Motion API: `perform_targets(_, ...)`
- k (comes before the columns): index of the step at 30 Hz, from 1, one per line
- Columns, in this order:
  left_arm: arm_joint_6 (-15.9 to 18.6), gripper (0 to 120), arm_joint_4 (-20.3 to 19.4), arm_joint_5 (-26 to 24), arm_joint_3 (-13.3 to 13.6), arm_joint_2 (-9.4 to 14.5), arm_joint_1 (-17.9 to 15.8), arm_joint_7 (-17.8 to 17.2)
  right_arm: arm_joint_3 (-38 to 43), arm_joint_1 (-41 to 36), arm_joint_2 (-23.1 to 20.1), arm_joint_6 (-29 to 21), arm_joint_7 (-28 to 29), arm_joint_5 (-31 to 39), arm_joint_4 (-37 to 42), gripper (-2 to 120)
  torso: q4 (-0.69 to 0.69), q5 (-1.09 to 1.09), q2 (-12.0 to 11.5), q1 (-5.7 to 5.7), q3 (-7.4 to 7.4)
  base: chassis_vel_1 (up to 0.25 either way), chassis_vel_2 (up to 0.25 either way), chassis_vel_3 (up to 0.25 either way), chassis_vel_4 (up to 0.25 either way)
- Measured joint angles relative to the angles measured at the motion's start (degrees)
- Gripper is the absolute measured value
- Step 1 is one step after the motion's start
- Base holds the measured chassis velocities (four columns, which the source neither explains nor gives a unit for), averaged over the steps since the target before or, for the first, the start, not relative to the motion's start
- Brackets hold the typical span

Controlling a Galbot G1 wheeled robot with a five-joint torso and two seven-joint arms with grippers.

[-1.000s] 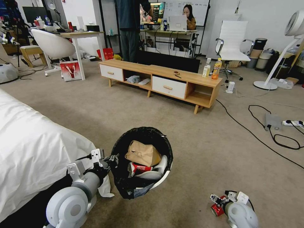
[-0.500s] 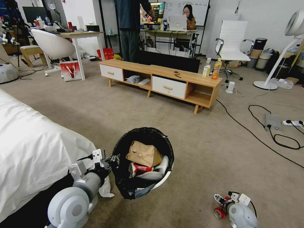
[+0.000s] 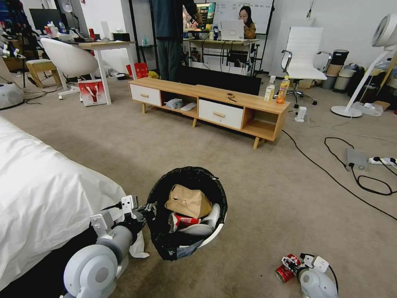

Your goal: Pick up the trash bin and place the garbage on the floor into it.

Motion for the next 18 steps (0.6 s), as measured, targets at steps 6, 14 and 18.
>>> perform_targets(6, 0.00, 2, -0.02, 0.00, -0.08, 0.03, -0.01, 0.01, -0.07, -0.33, 0.05, 0.18, -0.64, -1.13, -0.04, 64, 0.00, 0.00, 0.00, 0.00, 0.00, 0.000, 0.000, 0.000, 0.000)
perform_targets(14, 0.00, 2, -0.01, 0.02, 0.00, 0.02, -0.13, 0.01, -0.04, -0.43, -0.27, 0.64, -0.98, -1.47, 0.11, 33, 0.00, -0.01, 0.00, 0.00, 0.00, 0.000, 0.000, 0.000, 0.000)
perform_targets(18, 0.00, 2, 0.08, 0.05, 0.01, 0.01, -0.13, 0.01, -0.03, -0.53, -0.42, 0.87, -1.39, -2.11, 0.24, 22, 0.00, -0.01, 0.00, 0.00, 0.00, 0.000, 0.000, 0.000, 0.000)
